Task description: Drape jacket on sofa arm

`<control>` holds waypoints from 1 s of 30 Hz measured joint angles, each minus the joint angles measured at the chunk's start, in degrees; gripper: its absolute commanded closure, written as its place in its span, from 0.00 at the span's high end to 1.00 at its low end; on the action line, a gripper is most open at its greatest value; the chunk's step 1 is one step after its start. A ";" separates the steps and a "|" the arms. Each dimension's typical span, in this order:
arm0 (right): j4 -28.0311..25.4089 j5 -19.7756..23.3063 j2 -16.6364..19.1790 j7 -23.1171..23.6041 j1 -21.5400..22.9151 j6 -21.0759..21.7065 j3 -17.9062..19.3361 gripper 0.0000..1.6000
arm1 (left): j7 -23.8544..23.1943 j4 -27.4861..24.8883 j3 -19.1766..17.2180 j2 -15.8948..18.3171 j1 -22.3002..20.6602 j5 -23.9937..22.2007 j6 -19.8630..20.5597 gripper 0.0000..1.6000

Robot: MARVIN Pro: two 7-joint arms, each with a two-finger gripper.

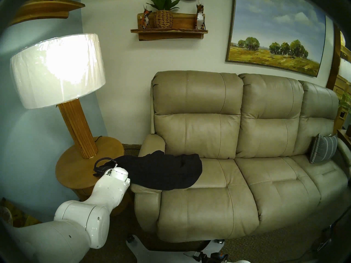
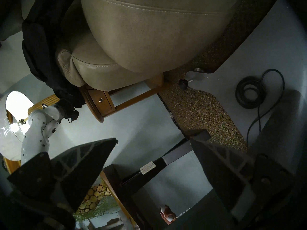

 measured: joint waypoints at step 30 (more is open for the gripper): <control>-0.15 -3.50 -0.33 1.63 0.48 -1.56 -0.62 1.00 | -11.33 11.65 -1.01 -6.74 -2.53 -0.92 3.94 1.00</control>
